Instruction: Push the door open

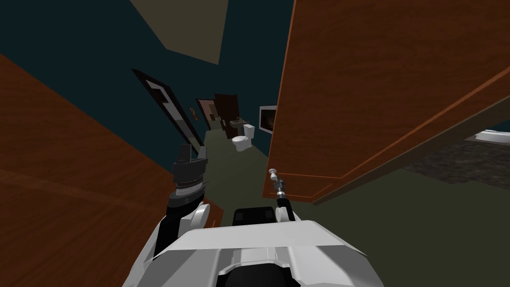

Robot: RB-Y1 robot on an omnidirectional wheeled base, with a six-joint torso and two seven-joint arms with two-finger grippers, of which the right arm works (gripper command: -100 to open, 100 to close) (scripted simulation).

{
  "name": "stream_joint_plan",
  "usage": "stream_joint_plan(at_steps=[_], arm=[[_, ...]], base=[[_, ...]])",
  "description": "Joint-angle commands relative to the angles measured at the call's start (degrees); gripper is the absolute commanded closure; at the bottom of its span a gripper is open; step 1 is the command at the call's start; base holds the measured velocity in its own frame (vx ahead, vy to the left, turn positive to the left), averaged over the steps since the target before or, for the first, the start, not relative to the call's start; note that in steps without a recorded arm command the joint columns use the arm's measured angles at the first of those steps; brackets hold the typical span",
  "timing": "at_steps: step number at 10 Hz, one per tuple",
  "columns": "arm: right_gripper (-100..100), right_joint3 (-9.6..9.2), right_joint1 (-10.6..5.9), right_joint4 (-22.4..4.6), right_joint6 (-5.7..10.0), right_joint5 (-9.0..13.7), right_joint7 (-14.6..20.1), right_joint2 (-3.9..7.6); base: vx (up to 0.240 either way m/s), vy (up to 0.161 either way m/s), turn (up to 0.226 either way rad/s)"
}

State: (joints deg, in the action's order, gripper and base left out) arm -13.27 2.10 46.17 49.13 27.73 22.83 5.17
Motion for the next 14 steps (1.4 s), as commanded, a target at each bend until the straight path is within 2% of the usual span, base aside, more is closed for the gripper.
stream_joint_plan(at_steps=[1,4,5,6,14], arm=[[100,-0.06,-0.60,1.1,0.81,0.6,2.9,-0.37],[100,-0.14,-0.06,1.9,0.70,1.8,7.1,-0.92],[100,-0.14,-0.06,1.9,0.70,1.8,7.4,-0.92],[-100,-0.06,0.00,0.3,-0.26,2.7,8.3,-0.87],[-100,-0.30,-1.67,-0.3,0.38,7.6,18.0,-0.56]], base=[[0.039,0.007,-0.002],[0.057,0.000,-0.006],[0.040,0.002,0.005],[-0.010,-0.026,0.031],[-0.089,-0.031,0.062]])
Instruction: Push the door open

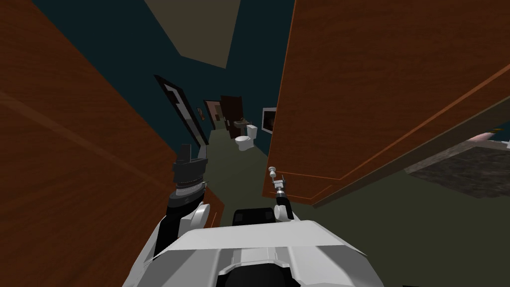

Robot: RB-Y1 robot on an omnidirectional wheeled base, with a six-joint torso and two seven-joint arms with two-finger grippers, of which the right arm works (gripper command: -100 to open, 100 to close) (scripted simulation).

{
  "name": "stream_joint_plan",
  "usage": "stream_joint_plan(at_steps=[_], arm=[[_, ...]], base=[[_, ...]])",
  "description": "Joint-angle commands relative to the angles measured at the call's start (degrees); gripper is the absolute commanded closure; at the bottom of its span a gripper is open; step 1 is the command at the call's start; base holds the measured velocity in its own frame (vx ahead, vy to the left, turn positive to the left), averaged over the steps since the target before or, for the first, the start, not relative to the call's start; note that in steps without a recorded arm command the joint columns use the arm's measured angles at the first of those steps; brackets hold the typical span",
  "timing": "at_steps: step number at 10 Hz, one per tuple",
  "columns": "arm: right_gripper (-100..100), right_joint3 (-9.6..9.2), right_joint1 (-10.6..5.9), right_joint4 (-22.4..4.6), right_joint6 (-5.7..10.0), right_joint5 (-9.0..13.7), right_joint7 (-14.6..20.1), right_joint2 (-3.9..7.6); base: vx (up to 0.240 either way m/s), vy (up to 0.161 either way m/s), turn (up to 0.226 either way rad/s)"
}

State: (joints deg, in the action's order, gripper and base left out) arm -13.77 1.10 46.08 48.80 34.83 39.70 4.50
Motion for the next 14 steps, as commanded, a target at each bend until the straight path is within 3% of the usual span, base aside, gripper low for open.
stream_joint_plan(at_steps=[1,14], arm=[[-100,0.17,-0.92,-0.3,0.79,1.2,2.5,0.10],[-100,-0.24,-3.77,-1.3,1.89,9.4,19.1,-0.70]], base=[[-0.089,-0.019,0.067],[-0.089,0.005,0.058]])
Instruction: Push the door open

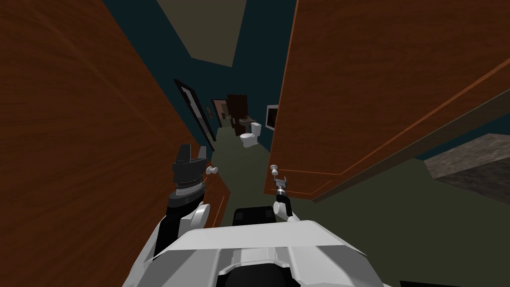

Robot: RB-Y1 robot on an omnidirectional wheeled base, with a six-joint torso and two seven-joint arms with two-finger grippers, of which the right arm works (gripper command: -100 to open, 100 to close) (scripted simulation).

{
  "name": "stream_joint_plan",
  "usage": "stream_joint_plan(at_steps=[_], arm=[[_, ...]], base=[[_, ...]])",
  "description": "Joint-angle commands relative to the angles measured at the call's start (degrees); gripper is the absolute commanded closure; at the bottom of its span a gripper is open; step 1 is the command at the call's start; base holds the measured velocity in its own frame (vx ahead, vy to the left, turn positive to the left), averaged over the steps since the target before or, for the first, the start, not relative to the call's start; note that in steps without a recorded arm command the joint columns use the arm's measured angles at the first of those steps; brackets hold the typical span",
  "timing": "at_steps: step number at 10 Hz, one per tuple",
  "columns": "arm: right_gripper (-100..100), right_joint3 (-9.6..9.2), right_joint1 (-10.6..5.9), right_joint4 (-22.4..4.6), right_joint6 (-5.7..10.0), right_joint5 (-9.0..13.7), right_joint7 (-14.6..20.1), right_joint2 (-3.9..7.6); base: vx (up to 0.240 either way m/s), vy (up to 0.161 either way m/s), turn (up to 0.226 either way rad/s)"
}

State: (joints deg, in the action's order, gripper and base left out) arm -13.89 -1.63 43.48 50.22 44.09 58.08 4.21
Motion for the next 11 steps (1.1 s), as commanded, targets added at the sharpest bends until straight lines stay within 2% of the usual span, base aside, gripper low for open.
stream_joint_plan(at_steps=[1,5,6,9,10,11], arm=[[-100,-0.16,-1.30,1.2,0.57,1.0,2.2,-0.57],[-100,-0.20,-1.54,1.1,0.66,1.6,3.6,-0.75],[-100,0.04,-2.06,-0.3,0.65,1.8,3.9,-0.53],[-100,0.04,-2.37,-0.3,0.60,1.6,3.4,-0.01],[-100,0.21,-3.21,-0.4,0.16,1.3,2.0,-1.61],[-100,-0.42,-3.04,-0.7,0.26,1.2,3.1,-1.35]], base=[[-0.061,0.077,0.045],[-0.039,0.086,0.062],[0.000,0.038,0.008],[0.003,-0.145,-0.028],[0.084,-0.060,-0.010],[0.049,-0.003,0.014]])
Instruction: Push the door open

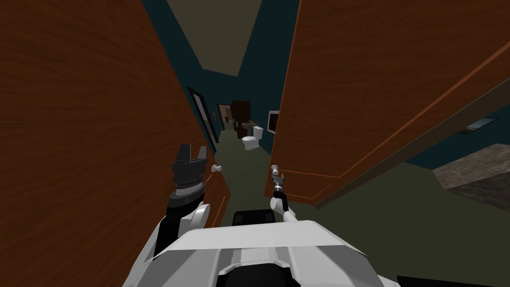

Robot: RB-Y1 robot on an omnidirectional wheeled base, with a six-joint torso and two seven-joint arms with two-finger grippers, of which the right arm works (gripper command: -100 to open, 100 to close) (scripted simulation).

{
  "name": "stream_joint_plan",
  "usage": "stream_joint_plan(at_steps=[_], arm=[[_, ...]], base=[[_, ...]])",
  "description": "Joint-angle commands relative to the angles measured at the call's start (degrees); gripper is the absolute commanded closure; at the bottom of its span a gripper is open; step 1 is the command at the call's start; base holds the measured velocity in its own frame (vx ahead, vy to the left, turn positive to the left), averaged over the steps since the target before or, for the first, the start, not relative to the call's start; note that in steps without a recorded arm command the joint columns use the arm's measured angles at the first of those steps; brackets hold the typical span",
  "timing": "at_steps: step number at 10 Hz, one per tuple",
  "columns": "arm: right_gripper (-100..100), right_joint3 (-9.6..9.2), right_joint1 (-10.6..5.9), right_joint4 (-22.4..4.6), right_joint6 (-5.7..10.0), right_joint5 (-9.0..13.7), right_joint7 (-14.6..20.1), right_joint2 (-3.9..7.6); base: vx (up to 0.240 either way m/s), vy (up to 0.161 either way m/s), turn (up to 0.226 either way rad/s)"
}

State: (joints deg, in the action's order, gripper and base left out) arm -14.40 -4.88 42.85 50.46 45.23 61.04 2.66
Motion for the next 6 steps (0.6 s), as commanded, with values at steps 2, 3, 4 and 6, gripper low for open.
stream_joint_plan(at_steps=[2,3,4,6], arm=[[100,0.09,0.21,-0.1,0.02,0.1,0.1,0.19],[100,0.09,0.21,-0.1,0.02,0.1,0.1,0.19],[100,0.09,0.21,-0.1,0.02,0.1,0.1,0.19],[100,0.09,0.21,-0.1,0.02,0.1,0.1,0.19]], base=[[-0.011,0.013,0.030],[-0.010,0.013,-0.026],[-0.008,0.005,-0.003],[-0.003,-0.001,0.003]])
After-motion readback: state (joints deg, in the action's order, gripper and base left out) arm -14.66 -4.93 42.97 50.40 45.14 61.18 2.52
